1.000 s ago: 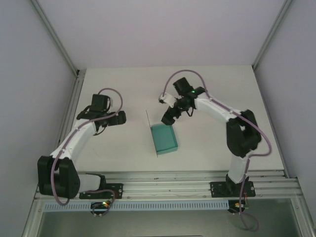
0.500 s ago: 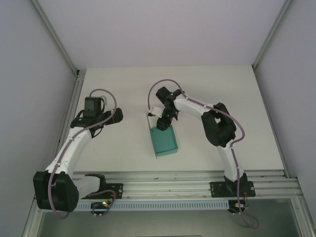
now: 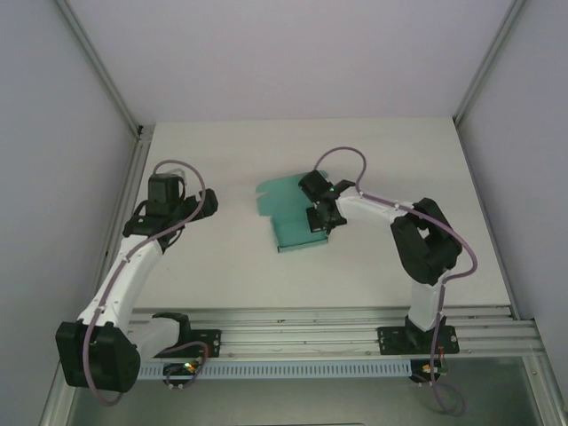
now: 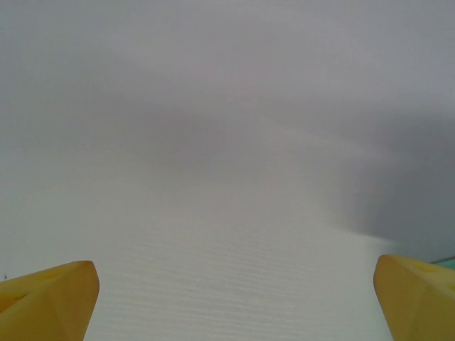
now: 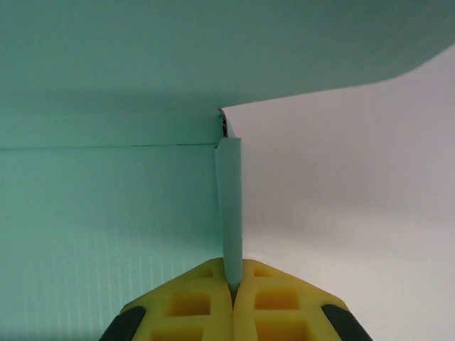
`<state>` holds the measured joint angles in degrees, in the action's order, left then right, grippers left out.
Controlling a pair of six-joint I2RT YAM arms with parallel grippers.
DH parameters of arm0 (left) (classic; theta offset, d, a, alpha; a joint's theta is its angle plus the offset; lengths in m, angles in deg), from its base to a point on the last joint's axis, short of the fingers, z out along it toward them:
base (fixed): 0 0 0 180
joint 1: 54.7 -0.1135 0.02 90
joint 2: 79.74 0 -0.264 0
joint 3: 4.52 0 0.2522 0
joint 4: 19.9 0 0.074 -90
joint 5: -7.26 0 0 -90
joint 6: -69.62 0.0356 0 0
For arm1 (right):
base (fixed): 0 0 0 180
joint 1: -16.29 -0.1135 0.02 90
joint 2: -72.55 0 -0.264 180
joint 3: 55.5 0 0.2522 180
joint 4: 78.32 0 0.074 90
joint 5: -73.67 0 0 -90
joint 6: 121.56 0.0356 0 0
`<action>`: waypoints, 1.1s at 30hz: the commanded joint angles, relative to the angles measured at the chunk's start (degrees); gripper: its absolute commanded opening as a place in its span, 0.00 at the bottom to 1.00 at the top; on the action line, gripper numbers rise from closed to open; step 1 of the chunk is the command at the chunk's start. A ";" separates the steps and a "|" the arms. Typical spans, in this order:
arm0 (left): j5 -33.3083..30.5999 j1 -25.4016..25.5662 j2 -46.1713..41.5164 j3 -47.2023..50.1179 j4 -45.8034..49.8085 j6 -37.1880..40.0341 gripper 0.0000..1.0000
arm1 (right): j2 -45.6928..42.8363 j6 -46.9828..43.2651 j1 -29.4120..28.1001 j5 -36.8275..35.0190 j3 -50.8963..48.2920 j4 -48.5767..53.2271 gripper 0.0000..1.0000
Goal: Assemble paper box
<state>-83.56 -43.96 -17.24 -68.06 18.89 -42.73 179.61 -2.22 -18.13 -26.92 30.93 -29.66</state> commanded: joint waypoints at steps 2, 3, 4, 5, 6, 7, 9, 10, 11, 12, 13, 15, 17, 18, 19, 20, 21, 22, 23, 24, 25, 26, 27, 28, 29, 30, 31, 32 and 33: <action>3.95 1.32 2.05 -1.41 -2.45 1.45 1.00 | -1.57 23.46 -2.77 -9.32 -2.85 2.11 0.06; 5.74 1.91 3.28 -2.16 -2.47 2.75 1.00 | -1.59 23.58 -3.25 -9.73 -2.56 2.55 0.06; 7.68 2.68 4.38 -2.95 -2.61 4.35 1.00 | -1.86 23.35 -3.61 -9.89 -2.40 2.67 0.08; 10.10 3.53 5.71 -3.66 -2.86 6.42 1.00 | -2.42 23.28 -3.64 -9.88 -2.40 2.75 0.11; 12.79 4.17 6.89 -4.36 -3.26 8.57 1.00 | -3.22 22.88 -3.64 -9.69 -2.65 2.32 0.15; 15.35 4.75 8.06 -5.06 -3.49 10.30 1.00 | -4.21 21.74 -3.63 -9.10 -3.23 1.41 0.23; 21.51 5.38 10.02 -6.38 -4.69 13.59 1.00 | -6.77 19.54 -3.58 -8.76 -4.14 0.46 0.38; 24.17 5.49 11.25 -7.28 -4.90 14.85 1.00 | -8.03 17.98 -3.64 -8.65 -4.37 0.44 0.46; 26.95 5.54 12.41 -8.50 -4.99 16.21 1.00 | -10.12 15.89 -3.63 -8.95 -4.80 0.20 0.50; 29.68 5.60 13.64 -9.74 -5.14 17.94 1.00 | -11.80 14.09 -3.59 -9.38 -5.34 -0.06 0.55; 31.72 5.66 15.04 -11.26 -4.77 19.87 1.00 | -13.85 11.27 -3.48 -9.39 -5.96 -0.75 0.67; 34.36 6.28 18.70 -15.63 -2.21 24.53 1.00 | -18.68 4.62 -2.26 -8.90 -7.36 -2.52 0.82; 36.35 7.11 23.35 -20.83 2.52 30.38 1.00 | -23.38 -7.50 0.94 -1.70 -9.71 -8.53 0.91; 37.46 7.57 25.60 -23.12 4.88 33.54 1.00 | -24.97 -13.79 3.14 3.95 -10.55 -11.25 0.93; 38.05 8.24 28.36 -25.82 8.02 36.99 1.00 | -26.07 -20.19 5.88 10.81 -10.91 -13.50 0.95; 38.23 8.95 30.68 -28.30 10.86 39.69 0.98 | -26.37 -25.95 8.28 18.38 -10.70 -14.46 0.95; 38.31 9.66 33.10 -30.89 14.24 42.55 0.97 | -26.30 -30.91 10.15 23.71 -9.92 -14.58 0.95; 38.05 10.52 35.64 -33.87 18.04 45.68 0.95 | -25.73 -35.92 11.78 28.15 -8.73 -13.96 0.95; 37.60 11.24 37.67 -36.17 21.19 48.10 0.95 | -24.66 -39.80 12.89 30.91 -7.39 -12.78 0.95; 37.13 11.81 39.59 -38.29 23.69 50.15 0.95 | -23.16 -42.34 13.49 31.71 -5.85 -11.44 0.95; 36.87 12.31 41.38 -40.30 26.21 52.30 0.95 | -21.10 -43.84 13.99 31.96 -3.62 -9.47 0.94; 36.37 12.74 42.66 -41.59 27.73 53.50 0.95 | -19.09 -44.49 14.48 31.90 -1.37 -7.49 0.93; 35.27 12.85 43.86 -42.83 28.78 54.19 0.94 | -17.20 -44.57 15.17 31.72 0.73 -6.21 0.91; 33.43 12.88 44.94 -44.04 29.48 54.54 0.93 | -15.33 -44.28 15.96 31.30 2.48 -5.68 0.89; 31.49 14.60 45.80 -44.77 29.57 54.58 0.90 | -13.88 -43.95 16.67 31.69 3.80 -5.66 0.87; 30.14 15.03 46.64 -45.49 29.69 54.74 0.88 | -12.41 -44.03 17.20 31.94 5.16 -5.26 0.86; 29.00 15.26 47.53 -46.29 29.94 54.94 0.82 | -10.89 -43.99 17.60 31.92 6.68 -4.92 0.84; 28.20 15.35 48.22 -47.13 30.29 54.80 0.74 | -9.43 -44.31 17.84 31.90 8.12 -2.91 0.81; 27.78 15.36 48.96 -48.15 31.10 54.76 0.67 | -8.05 -44.89 18.00 32.31 9.35 -1.41 0.79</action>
<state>-52.83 -28.81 30.85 -112.80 44.60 8.43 168.90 -42.89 -1.10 2.04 37.18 -36.85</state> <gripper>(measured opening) 0.714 0.802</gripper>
